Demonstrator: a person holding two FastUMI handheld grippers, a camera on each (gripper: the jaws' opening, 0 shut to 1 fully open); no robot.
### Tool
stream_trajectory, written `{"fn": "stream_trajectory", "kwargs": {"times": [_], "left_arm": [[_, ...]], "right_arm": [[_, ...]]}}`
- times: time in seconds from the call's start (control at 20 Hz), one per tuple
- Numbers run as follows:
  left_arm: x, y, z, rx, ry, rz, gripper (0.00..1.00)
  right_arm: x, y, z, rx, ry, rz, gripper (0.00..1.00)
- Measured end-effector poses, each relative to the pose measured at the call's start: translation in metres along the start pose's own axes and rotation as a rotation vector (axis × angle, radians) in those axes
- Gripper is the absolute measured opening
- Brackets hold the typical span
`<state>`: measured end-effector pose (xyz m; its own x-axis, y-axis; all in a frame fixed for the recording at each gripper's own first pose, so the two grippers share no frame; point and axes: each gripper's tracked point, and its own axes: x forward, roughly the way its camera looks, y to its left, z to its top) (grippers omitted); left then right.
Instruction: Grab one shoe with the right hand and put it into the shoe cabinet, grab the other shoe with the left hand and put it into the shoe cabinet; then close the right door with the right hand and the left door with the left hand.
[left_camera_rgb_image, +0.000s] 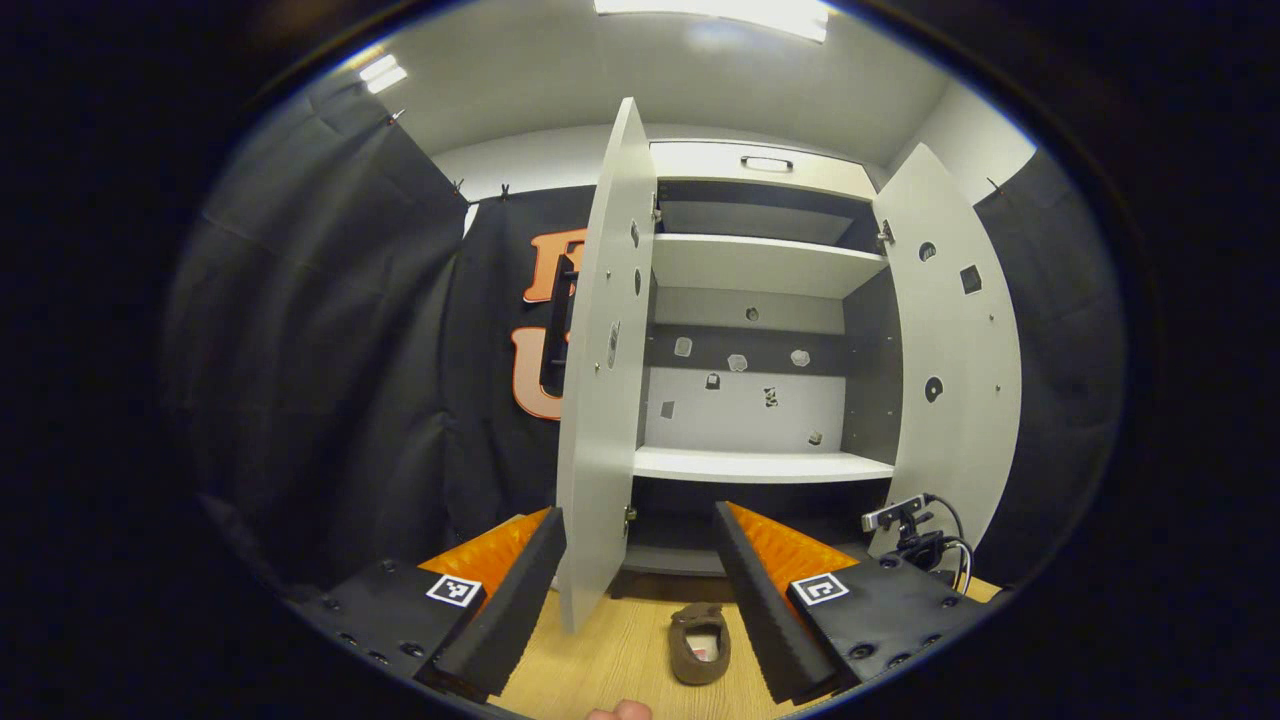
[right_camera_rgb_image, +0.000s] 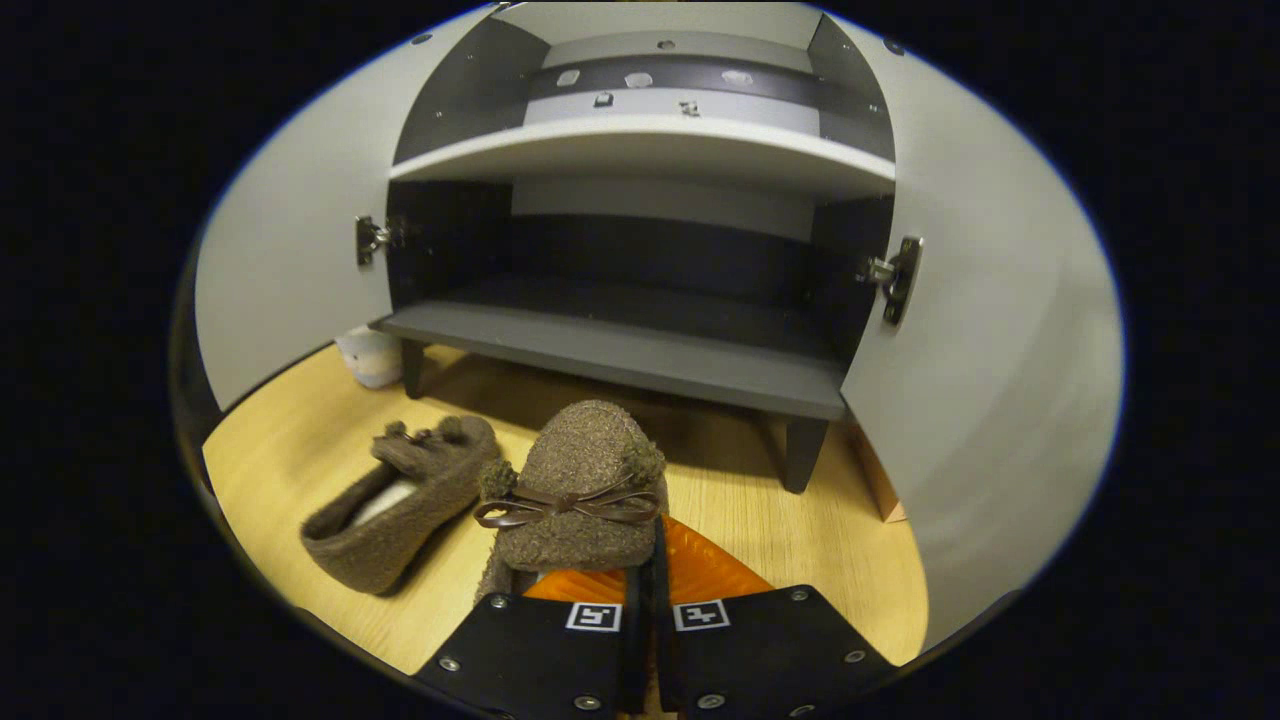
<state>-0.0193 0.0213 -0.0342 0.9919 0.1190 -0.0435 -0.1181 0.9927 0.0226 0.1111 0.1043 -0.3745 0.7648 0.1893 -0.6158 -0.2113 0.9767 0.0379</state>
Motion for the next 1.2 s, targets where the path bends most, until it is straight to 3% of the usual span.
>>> {"fn": "stream_trajectory", "kwargs": {"times": [0.15,0.3,0.55,0.65,0.95,1.2], "left_arm": [[0.005,-0.008,-0.004,0.016,0.001,-0.026,0.96],[0.009,-0.016,-0.007,0.027,-0.005,-0.059,0.96],[0.012,-0.026,-0.009,0.022,-0.011,-0.094,0.97],[0.011,-0.026,-0.01,0.011,-0.001,-0.097,0.96],[0.009,-0.012,-0.01,0.014,0.001,-0.068,0.96],[0.011,0.01,-0.004,0.069,-0.01,-0.002,0.97]], "right_arm": [[-0.045,0.015,0.06,0.022,-0.118,0.041,0.05],[-0.077,0.018,0.147,0.056,-0.259,0.057,0.05],[-0.065,-0.01,0.296,0.038,-0.405,-0.001,0.04],[-0.063,-0.022,0.335,0.019,-0.398,-0.051,0.04],[0.073,-0.069,0.399,0.096,-0.271,-0.147,0.05],[0.165,-0.1,0.362,0.174,-0.077,-0.235,0.05]]}}
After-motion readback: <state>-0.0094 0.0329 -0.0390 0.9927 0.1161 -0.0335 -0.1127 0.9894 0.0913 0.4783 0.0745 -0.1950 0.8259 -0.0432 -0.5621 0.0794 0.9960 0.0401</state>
